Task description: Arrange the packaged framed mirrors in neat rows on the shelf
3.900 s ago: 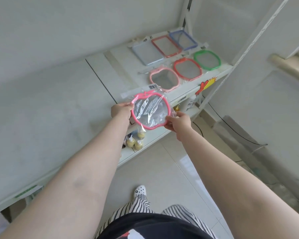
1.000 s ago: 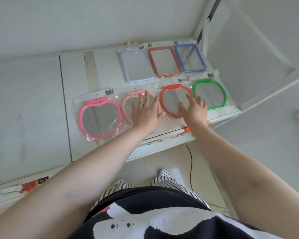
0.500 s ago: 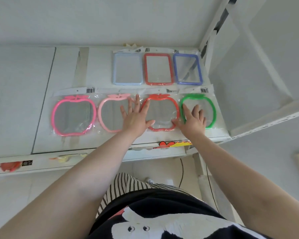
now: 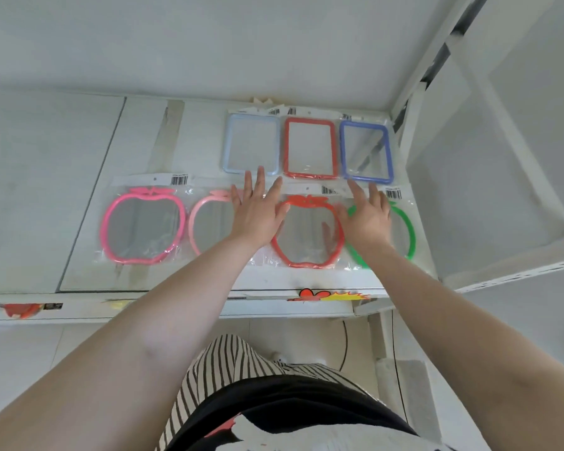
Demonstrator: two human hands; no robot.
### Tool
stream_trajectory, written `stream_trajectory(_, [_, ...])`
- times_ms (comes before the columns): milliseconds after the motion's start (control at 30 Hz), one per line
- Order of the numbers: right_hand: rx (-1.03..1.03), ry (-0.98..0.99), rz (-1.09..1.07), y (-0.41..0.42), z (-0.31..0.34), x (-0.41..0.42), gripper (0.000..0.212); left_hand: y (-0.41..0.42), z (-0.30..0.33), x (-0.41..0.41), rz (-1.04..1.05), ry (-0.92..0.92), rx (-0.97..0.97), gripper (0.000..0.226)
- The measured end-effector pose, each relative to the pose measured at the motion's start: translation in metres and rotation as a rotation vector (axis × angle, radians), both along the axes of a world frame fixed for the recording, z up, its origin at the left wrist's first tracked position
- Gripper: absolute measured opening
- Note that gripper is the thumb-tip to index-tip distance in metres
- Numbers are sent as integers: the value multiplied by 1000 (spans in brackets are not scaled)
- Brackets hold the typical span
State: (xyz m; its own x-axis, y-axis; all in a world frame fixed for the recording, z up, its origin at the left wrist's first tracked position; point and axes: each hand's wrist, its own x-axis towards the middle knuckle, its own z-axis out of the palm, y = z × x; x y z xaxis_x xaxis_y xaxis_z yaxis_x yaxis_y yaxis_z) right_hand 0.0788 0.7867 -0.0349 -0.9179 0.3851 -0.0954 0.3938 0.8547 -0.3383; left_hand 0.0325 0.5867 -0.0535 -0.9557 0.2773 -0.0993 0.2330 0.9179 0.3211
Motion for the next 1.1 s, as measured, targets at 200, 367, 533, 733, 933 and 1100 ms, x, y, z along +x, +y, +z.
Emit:
stream_trajectory(200, [-22, -30, 103, 15, -10, -98, 58, 3, 3, -65, 116, -87, -29, 55])
stream_trajectory(367, [114, -122, 159, 31, -35, -128, 60, 1, -7, -84, 162, -149, -9, 51])
stream_trajectory(533, [106, -144, 236, 40, -42, -124, 60, -2, -18, -75, 130, -156, -52, 48])
stream_trajectory(733, [86, -165, 289, 42, -35, -120, 58, -2, -19, -68, 121, -140, -65, 49])
stream_trajectory(933, [55, -174, 298, 43, -29, -118, 58, -4, -17, -70, 118, -163, -40, 50])
stream_trajectory(1100, [-12, -3, 267, 35, -12, -116, 54, 0, -6, -71, 119, -69, 2, 50])
